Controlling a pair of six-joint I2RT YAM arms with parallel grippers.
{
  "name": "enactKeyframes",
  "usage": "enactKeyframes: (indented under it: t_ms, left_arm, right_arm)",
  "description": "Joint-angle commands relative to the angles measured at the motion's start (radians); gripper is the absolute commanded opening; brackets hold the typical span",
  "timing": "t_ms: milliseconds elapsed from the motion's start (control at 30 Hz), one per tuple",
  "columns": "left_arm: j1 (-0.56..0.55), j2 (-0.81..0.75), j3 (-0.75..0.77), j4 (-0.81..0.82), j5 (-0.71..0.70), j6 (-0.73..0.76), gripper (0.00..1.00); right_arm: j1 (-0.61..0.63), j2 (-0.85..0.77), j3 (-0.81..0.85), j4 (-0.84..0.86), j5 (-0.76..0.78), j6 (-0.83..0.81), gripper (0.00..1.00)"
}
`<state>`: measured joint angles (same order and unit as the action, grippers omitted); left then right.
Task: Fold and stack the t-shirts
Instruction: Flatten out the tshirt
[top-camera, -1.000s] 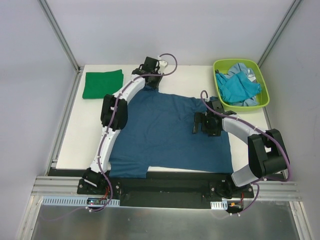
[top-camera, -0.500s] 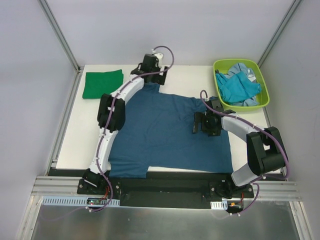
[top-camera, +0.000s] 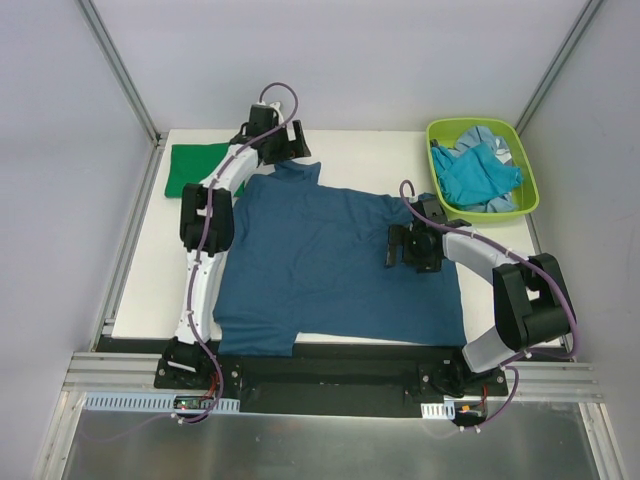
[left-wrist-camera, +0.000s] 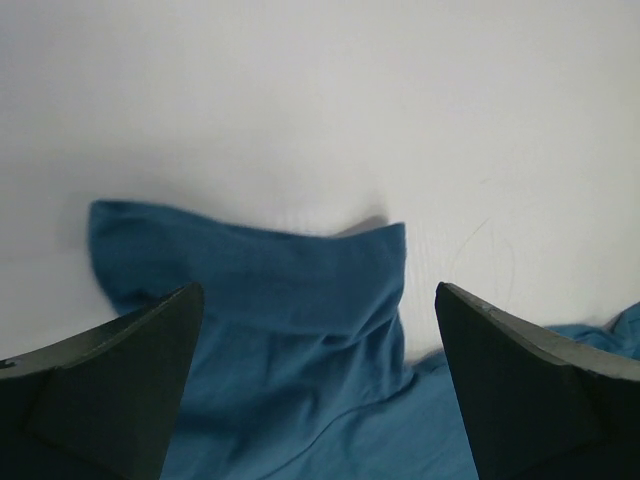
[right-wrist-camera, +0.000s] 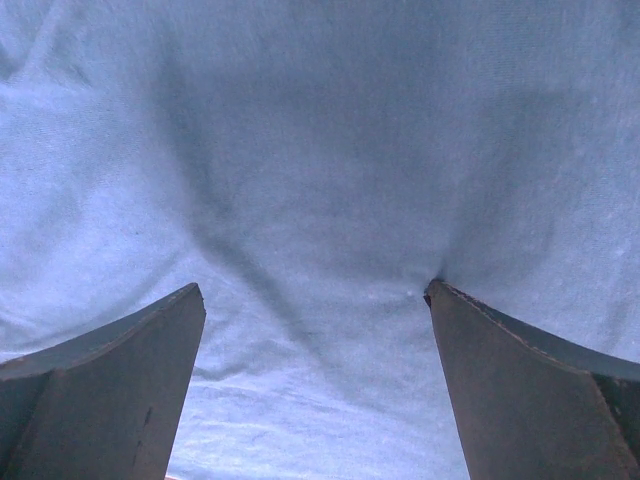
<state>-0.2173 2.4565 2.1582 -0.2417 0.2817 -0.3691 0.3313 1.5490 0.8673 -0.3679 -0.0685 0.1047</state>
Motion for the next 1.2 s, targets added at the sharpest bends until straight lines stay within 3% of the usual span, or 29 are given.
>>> enactKeyframes:
  t_ms: [0, 233, 567, 767, 933, 1167]
  left_arm:
    - [-0.011, 0.114, 0.167, 0.025, 0.057, -0.080, 0.99]
    - [0.012, 0.228, 0.278, 0.087, -0.098, -0.172, 0.99]
    - [0.079, 0.337, 0.335, 0.439, 0.062, -0.376, 0.99]
    - [0.078, 0.234, 0.341, 0.456, 0.100, -0.315, 0.99]
    - [0.068, -0.012, 0.177, 0.334, 0.211, -0.165, 0.99]
    - [0.061, -0.491, -0.493, 0.275, 0.068, -0.114, 0.99]
  right_arm:
    - [-0.006, 0.008, 0.042, -0.032, 0.007, -0.013, 0.96]
    - [-0.014, 0.034, 0.071, -0.052, 0.013, -0.013, 0.96]
    - [-0.023, 0.028, 0.071, -0.065, 0.026, -0.020, 0.96]
    - [-0.025, 0.030, 0.088, -0.069, 0.030, -0.033, 0.96]
    - [-0.025, -0.012, 0.114, -0.069, 0.038, -0.057, 0.96]
    - [-0.026, -0.072, 0.136, -0.089, 0.108, -0.088, 0.96]
